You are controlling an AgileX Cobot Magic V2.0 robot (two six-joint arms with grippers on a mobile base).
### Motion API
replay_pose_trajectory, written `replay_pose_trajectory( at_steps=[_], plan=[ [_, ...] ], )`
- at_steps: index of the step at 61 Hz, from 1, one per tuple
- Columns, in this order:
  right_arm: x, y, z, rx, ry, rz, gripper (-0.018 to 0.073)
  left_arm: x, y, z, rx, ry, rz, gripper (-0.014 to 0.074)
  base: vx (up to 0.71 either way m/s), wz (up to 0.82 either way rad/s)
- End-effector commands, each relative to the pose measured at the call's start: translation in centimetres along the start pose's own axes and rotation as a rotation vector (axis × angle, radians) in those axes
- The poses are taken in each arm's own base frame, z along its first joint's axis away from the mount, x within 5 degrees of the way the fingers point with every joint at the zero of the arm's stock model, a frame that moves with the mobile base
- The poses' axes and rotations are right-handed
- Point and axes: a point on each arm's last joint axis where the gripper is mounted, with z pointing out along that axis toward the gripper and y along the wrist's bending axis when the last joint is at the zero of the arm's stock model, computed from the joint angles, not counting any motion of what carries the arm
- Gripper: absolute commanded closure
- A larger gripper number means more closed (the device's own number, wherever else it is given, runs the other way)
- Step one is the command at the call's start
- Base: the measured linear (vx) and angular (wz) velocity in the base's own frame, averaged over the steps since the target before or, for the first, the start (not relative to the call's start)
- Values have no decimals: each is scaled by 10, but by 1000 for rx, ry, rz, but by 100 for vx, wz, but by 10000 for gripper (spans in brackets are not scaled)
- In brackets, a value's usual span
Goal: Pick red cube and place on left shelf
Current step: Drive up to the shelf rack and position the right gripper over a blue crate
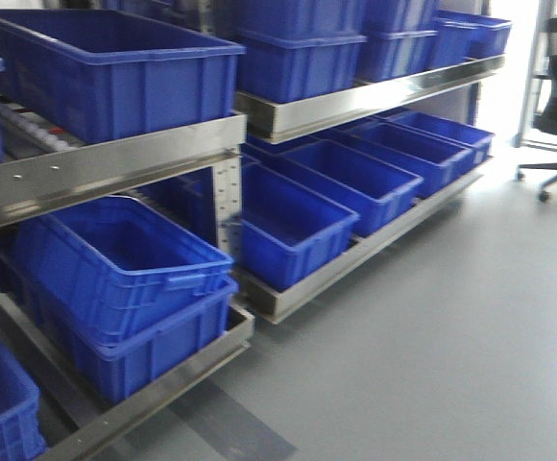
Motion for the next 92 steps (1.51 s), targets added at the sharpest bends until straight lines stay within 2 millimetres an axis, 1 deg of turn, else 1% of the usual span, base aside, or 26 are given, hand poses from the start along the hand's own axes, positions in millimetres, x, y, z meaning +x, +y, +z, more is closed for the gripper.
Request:
replay_pose_trajectory(
  at_steps=[1, 22, 57, 92],
  plan=[
    [-17, 1, -3, -7, -111, -8, 494, 0, 0, 1, -4, -53, -2, 491, 41, 45],
    [-17, 1, -3, -7, -111, -8, 494, 0, 0, 1, -4, -53, -2, 491, 36, 49],
    [-17, 1, -3, -7, -111, -8, 494, 0, 0, 1, -4, -53, -2, 491, 22, 70],
    [-17, 1, -3, -7, -111, -8, 494, 0, 0, 1, -4, -53, -2, 491, 11, 32]
  ],
)
